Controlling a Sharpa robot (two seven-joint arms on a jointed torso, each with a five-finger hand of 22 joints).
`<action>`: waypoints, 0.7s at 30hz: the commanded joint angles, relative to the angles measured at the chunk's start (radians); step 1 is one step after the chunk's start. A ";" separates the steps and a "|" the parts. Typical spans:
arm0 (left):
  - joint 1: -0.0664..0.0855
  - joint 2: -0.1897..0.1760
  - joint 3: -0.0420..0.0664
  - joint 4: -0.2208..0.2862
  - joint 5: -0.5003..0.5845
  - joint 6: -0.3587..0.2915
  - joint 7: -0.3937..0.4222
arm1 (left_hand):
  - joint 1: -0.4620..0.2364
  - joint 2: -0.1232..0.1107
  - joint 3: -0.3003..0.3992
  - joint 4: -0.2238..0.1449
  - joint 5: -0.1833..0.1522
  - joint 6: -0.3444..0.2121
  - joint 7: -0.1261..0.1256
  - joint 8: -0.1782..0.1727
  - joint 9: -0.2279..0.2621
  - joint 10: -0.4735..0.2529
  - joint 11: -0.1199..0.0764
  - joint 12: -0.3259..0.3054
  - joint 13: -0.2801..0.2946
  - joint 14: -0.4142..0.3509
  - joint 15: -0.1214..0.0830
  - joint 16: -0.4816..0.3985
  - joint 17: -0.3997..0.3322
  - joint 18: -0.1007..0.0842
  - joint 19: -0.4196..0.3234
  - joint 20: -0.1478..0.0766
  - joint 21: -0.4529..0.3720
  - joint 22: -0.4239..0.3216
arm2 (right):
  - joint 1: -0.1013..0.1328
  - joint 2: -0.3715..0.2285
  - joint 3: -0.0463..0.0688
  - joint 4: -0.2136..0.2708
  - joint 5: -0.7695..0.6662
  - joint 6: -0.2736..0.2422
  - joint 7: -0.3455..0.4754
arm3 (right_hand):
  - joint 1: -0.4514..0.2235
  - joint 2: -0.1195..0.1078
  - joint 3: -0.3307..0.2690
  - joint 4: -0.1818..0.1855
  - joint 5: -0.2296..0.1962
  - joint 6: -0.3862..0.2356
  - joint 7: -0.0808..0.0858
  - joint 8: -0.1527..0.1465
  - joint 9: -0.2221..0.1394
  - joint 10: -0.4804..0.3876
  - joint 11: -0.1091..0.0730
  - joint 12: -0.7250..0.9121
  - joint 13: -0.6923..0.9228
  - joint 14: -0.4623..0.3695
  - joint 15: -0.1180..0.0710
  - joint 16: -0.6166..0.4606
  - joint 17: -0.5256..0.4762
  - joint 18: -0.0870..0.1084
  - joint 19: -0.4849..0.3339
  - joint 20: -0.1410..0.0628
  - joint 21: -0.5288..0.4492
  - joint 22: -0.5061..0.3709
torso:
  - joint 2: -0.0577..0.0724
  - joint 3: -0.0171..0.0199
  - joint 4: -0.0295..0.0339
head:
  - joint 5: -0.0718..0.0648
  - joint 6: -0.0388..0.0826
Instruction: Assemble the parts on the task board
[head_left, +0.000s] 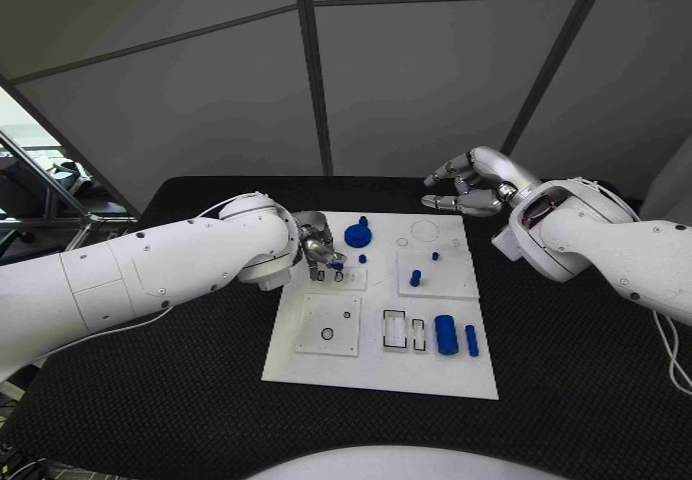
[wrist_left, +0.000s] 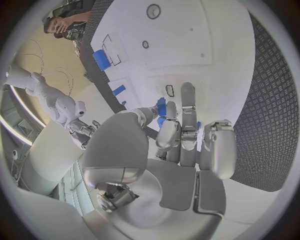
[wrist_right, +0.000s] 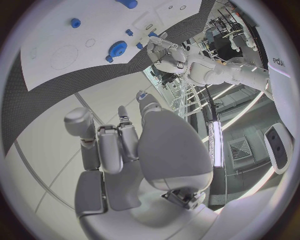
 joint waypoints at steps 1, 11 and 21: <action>-0.002 0.004 -0.001 -0.002 -0.058 -0.017 -0.027 | -0.010 0.001 0.132 -0.128 0.002 -0.004 -0.003 0.003 0.001 0.001 0.001 -0.004 0.001 0.002 0.004 -0.005 0.001 -0.004 0.016 0.000 -0.003 0.072 | 0.002 0.000 0.001 0.001 -0.005 0.005 0.005 | 0.002 0.004 -0.002 0.000 0.007 0.002 -0.004 0.003 -0.001 -0.006 0.000 -0.007 0.051 0.057 -0.009 -0.005 0.061 0.007 -0.005 -0.001 -0.006 -0.001 | 0.000 0.0001 -0.0004 | 0.000 -0.002; -0.004 0.010 -0.012 -0.011 -0.064 0.022 -0.037 | -0.020 0.002 0.132 -0.130 0.000 -0.003 -0.004 0.005 0.003 0.022 0.001 0.025 0.036 0.003 0.004 -0.005 0.002 -0.006 0.019 0.000 0.001 0.080 | 0.002 0.001 0.001 0.002 -0.007 0.004 0.006 | 0.001 0.004 -0.003 0.001 0.008 0.002 -0.004 0.004 -0.001 -0.005 0.000 -0.005 0.052 0.058 -0.009 -0.003 0.064 0.006 -0.003 -0.001 -0.005 0.001 | 0.000 0.0005 -0.0002 | 0.000 -0.005; -0.005 0.016 -0.021 -0.018 -0.064 0.034 -0.037 | -0.023 0.003 0.132 -0.131 0.000 -0.003 -0.004 0.005 0.003 0.026 0.000 0.030 0.041 0.003 0.004 -0.005 0.002 -0.006 0.020 0.000 0.002 0.081 | 0.002 0.003 0.001 0.001 -0.007 0.005 0.006 | 0.001 0.004 -0.003 0.001 0.008 0.002 -0.004 0.004 -0.001 -0.005 0.000 -0.005 0.052 0.058 -0.009 -0.003 0.064 0.006 -0.003 -0.001 -0.005 0.001 | 0.000 0.0012 -0.0003 | 0.000 -0.007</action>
